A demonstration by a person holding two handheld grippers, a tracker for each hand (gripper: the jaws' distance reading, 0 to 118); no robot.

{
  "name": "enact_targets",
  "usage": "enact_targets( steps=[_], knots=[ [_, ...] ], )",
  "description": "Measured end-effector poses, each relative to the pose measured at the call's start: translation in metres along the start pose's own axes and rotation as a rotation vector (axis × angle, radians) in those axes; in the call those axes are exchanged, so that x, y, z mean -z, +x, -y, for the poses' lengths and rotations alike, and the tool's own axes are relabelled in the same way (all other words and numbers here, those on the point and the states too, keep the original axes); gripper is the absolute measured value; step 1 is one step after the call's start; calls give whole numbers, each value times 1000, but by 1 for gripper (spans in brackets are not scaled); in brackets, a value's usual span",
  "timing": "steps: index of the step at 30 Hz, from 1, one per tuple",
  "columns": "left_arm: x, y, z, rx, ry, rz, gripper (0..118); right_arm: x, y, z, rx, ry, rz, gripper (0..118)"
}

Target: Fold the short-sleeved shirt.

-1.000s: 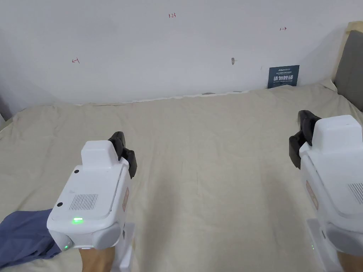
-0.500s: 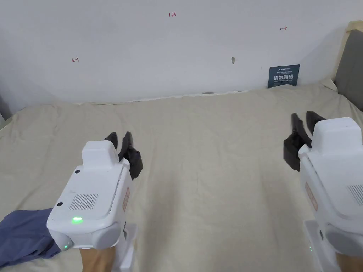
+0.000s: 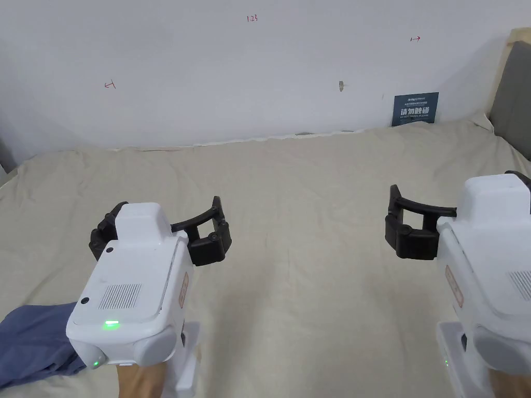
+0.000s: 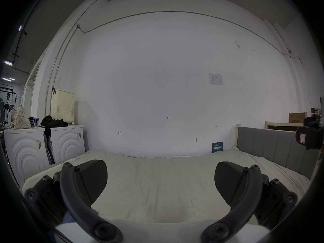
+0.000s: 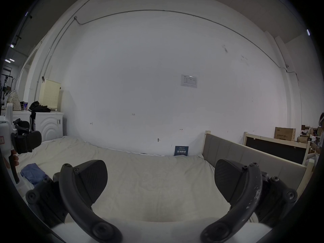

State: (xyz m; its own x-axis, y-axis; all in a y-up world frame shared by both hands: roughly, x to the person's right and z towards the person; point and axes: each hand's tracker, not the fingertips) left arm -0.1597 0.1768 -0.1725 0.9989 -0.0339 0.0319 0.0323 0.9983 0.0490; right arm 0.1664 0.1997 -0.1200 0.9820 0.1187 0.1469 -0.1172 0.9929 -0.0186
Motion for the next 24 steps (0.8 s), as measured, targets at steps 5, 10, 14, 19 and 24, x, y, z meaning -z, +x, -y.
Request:
enact_targets(
  steps=[5, 10, 14, 19, 24],
  knots=[
    [-1, 0, 1, 10, 4, -2, 118, -1, 1, -1, 4, 4, -1, 118],
    [-3, 2, 1, 21, 9, -3, 118, -2, 1, -2, 6, 7, -2, 118],
    [-3, 3, 1, 21, 10, -6, 118, -3, 1, -2, 4, 10, -4, 118],
    [-4, 3, 0, 23, 14, -2, 118, -4, 1, -2, 4, 9, -6, 118],
    [-4, 4, 0, 32, 15, -6, 118, -4, 2, -2, -2, 13, -4, 118]
  ],
)
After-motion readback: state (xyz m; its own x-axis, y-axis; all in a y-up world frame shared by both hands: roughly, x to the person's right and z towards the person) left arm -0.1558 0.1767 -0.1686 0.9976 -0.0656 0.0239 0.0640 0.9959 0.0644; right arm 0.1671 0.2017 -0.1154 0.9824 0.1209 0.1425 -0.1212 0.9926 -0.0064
